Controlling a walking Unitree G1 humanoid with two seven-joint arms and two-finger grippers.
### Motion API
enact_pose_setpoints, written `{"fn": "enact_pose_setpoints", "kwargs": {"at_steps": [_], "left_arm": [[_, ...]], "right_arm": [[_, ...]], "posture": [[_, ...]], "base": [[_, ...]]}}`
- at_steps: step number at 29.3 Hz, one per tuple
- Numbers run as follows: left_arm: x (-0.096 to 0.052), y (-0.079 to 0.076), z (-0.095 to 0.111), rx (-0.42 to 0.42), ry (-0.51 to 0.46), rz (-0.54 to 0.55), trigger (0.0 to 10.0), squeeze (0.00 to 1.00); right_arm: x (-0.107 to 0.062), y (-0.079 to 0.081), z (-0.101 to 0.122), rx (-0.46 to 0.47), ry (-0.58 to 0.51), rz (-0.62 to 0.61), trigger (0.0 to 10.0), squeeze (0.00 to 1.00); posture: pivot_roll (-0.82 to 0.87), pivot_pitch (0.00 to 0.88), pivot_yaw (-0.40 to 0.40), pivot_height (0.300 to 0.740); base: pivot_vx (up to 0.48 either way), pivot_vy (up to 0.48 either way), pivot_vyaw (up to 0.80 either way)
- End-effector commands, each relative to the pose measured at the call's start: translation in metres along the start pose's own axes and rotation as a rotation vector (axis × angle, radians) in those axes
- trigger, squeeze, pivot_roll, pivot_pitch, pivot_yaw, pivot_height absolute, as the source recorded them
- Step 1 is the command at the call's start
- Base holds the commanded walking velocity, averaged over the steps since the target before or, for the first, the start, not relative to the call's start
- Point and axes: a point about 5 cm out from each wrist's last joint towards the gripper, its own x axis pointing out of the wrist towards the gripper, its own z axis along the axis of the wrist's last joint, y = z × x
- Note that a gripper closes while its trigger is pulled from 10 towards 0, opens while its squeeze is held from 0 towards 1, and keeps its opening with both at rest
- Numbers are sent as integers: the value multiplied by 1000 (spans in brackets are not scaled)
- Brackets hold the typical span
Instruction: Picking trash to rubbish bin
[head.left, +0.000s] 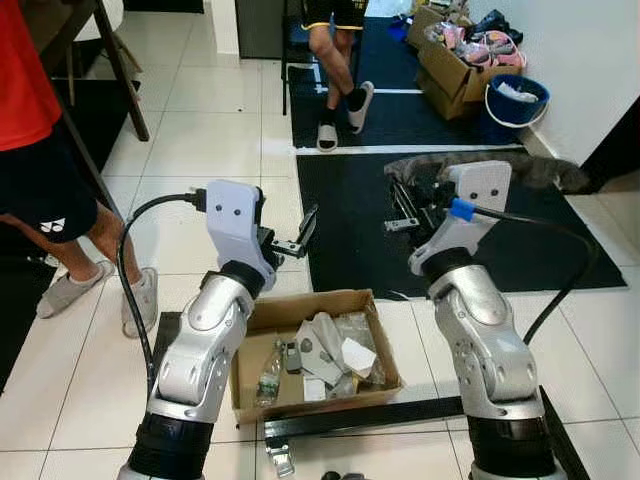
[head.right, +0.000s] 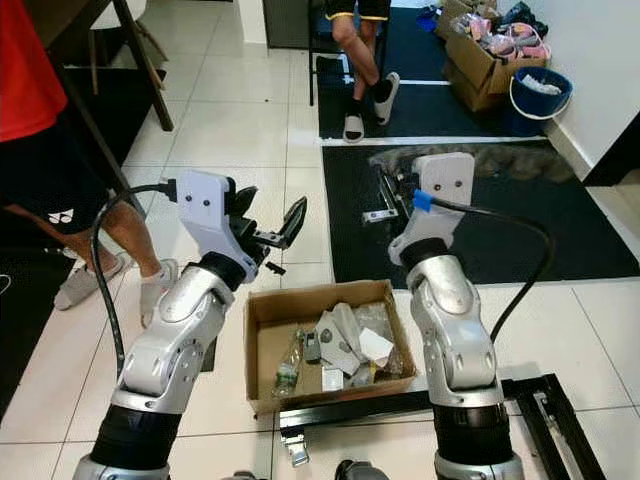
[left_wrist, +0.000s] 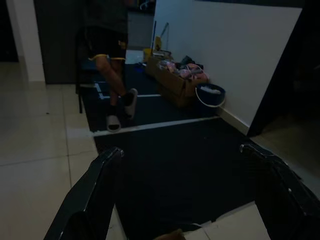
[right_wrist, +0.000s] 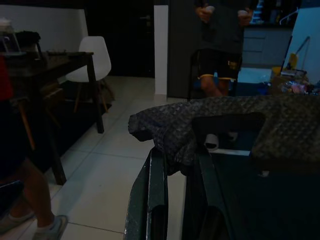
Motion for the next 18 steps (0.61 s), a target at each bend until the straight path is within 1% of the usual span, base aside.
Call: {"fn": "enact_pose_setpoints", "kwargs": {"at_steps": [1, 12, 15, 18], "left_arm": [[-3, 1, -4, 4, 11, 9, 10000, 0], [-3, 1, -4, 15, 7, 7, 10000, 0], [-3, -1, -4, 35, 7, -5, 10000, 0], [-3, -3, -4, 49, 10, -18, 10000, 0]], "right_arm": [[-2, 0, -4, -3, 9, 0, 10000, 0], [-2, 1, -5, -11, 13, 10, 10000, 0], [-1, 1, -5, -13, 12, 14, 10000, 0], [-1, 2, -5, -15, 12, 16, 10000, 0]], "posture": [[-36, 159, -18, 740], [-36, 158, -20, 740], [-37, 156, -22, 740], [-37, 156, -22, 740]], "base": [[0, 0, 0], [0, 0, 0], [0, 0, 0], [0, -480, 0]]}}
